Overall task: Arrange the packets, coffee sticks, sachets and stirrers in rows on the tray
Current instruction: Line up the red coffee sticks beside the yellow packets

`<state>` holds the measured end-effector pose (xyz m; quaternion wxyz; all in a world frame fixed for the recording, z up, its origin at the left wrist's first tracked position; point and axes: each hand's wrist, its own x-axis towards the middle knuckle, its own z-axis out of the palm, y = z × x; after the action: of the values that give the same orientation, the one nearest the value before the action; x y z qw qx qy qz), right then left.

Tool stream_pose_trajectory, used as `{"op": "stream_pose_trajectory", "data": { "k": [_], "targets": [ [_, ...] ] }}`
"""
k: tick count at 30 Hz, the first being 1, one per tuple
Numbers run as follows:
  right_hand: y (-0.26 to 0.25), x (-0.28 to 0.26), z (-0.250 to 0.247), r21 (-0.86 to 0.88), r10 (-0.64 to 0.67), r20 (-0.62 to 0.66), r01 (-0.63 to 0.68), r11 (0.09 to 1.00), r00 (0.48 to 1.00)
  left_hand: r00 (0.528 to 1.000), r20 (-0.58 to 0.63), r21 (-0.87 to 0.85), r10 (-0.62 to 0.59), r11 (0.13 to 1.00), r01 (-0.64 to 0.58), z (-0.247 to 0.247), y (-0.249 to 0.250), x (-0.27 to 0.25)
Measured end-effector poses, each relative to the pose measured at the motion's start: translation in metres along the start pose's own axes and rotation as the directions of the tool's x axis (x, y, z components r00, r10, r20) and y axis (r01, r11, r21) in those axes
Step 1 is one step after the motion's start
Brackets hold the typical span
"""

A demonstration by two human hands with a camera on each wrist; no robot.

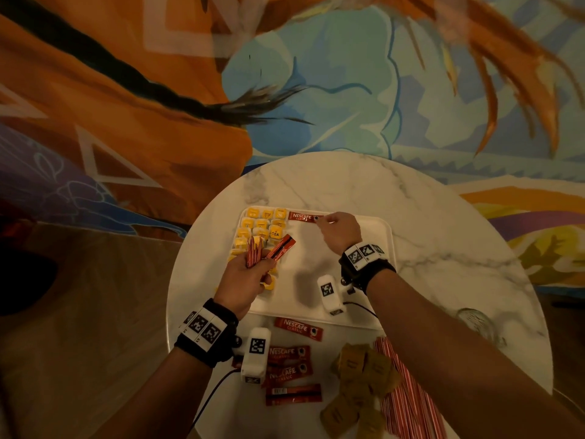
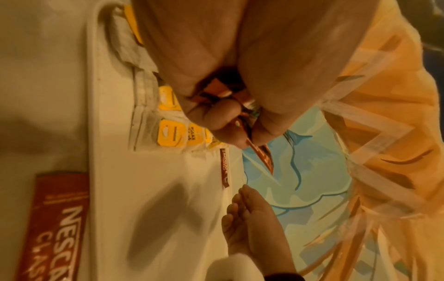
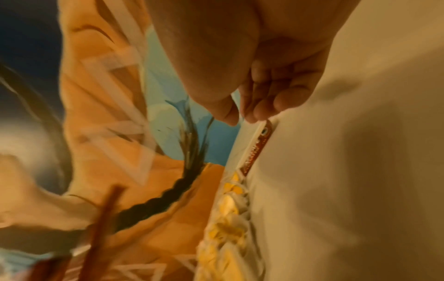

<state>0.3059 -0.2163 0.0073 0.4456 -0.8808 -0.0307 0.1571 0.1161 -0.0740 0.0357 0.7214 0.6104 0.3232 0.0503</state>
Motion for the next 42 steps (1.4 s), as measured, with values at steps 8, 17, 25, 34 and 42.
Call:
{"op": "stream_pose_trajectory", "data": {
  "k": [8,17,25,34,42],
  "targets": [
    [-0.002,-0.069,-0.022,0.259,-0.316,0.205,0.26,0.93,0.927,0.999,0.049,0.003,0.011,1.0,-0.011,0.017,0.003,-0.006],
    [0.009,-0.1,-0.04,0.245,-0.379,0.237,0.323,0.914,0.894,0.988,0.151,-0.012,0.006,1.0,-0.004,0.028,0.006,-0.015],
    [0.018,-0.105,-0.051,0.28,-0.271,0.205,0.209,0.937,0.941,0.981,0.167,0.081,0.094,0.991,-0.108,0.025,0.006,-0.015],
    [0.018,-0.113,-0.052,0.361,-0.268,0.194,0.186,0.914,0.944,0.983,0.136,0.12,0.12,0.983,-0.136,0.026,0.009,-0.009],
    [0.019,-0.091,-0.046,0.398,-0.155,0.104,0.102,0.912,0.982,0.995,0.096,0.021,0.01,1.0,-0.012,0.023,0.008,-0.001]
  ]
}}
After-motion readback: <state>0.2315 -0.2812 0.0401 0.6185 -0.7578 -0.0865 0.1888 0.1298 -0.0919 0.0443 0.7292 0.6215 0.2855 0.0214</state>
